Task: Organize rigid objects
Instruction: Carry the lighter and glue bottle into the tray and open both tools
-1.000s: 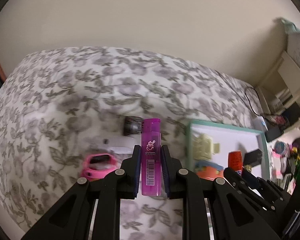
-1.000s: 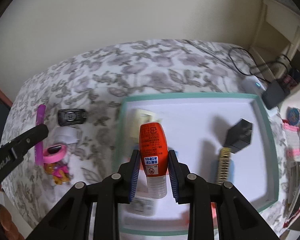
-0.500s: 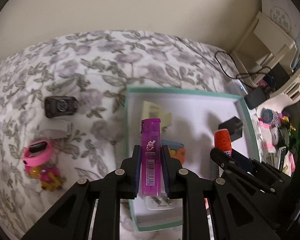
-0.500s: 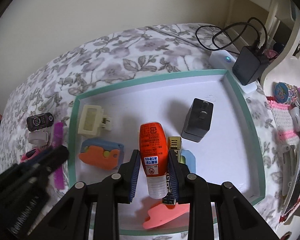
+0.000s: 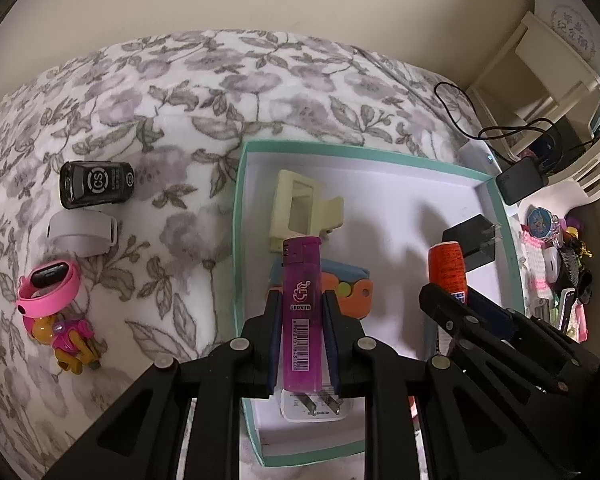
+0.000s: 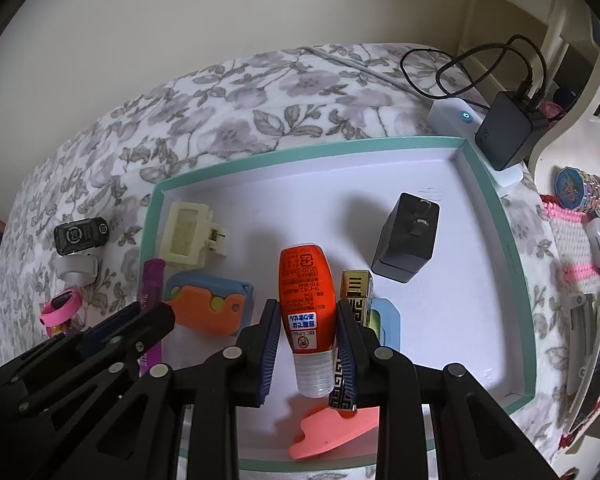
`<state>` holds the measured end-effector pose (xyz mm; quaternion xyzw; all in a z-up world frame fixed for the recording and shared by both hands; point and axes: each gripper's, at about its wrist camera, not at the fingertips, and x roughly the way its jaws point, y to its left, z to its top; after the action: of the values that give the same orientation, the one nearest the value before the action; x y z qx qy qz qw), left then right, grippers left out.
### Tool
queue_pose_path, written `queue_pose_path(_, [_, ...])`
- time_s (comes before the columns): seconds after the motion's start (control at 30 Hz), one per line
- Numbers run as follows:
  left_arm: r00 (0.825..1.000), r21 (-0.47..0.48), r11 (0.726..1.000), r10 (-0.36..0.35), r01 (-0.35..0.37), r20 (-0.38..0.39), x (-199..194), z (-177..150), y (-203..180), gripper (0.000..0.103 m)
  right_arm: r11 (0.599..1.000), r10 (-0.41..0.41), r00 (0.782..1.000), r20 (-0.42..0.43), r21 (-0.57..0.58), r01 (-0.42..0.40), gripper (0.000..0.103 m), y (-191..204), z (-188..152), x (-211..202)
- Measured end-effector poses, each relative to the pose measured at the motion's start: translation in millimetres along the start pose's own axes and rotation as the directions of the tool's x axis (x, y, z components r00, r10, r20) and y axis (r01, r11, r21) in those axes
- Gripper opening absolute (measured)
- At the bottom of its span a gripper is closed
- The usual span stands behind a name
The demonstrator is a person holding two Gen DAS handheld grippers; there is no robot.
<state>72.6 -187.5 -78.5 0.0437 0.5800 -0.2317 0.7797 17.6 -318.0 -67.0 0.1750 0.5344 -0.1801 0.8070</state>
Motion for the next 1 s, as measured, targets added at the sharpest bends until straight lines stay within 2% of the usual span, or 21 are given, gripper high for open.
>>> queue_pose_path(0.13, [1.000,-0.010,1.000,-0.009,0.009,-0.003,0,1,1,0.021,1.000,-0.002,1.000,-0.006,0.000,0.002,0.030,0,1,0])
queue_pose_path(0.2, [1.000,-0.008,1.000,-0.005,0.005,0.001,-2,2,1,0.024,1.000,-0.002,1.000,-0.006,-0.001,0.002,0.030,0,1,0])
queue_pose_path(0.27, [1.000,-0.013,1.000,-0.008,0.008,0.000,-3,2,2,0.035,1.000,0.001,1.000,-0.002,-0.002,-0.001,0.030,1,2,-1])
queue_pose_path(0.67, [0.999,-0.024,1.000,0.020,-0.018,0.049,-20,5,8,0.038,1.000,0.001,0.998,0.068,-0.021,0.000,0.030,7,5,-27])
queue_pose_path(0.73, [0.998,-0.034,0.999,0.026,-0.024,0.056,-22,5,12,0.048,1.000,0.001,0.997,0.072,-0.022,0.001,0.030,8,5,-28])
queue_pose_path(0.83, [0.997,-0.051,0.998,0.046,-0.043,0.059,-23,6,19,0.052,1.000,-0.002,0.998,0.061,-0.018,0.003,0.030,8,5,-24])
queue_pose_path(0.87, [0.997,-0.057,0.997,0.053,-0.050,0.059,-23,6,21,0.057,1.000,-0.005,0.999,0.054,-0.018,0.006,0.030,8,5,-22])
queue_pose_path(0.9, [0.996,-0.066,0.996,0.062,-0.058,0.059,-22,7,24,0.061,1.000,-0.009,0.999,0.050,-0.018,0.010,0.032,8,4,-20])
queue_pose_path(0.97, [0.994,-0.087,0.992,0.095,-0.089,0.062,-22,8,31,0.074,1.000,-0.019,0.999,0.043,-0.015,0.020,0.045,7,4,-17])
queue_pose_path(1.0, [0.992,-0.094,0.990,0.107,-0.100,0.064,-22,8,34,0.076,1.000,-0.021,0.999,0.044,-0.013,0.022,0.058,7,4,-17])
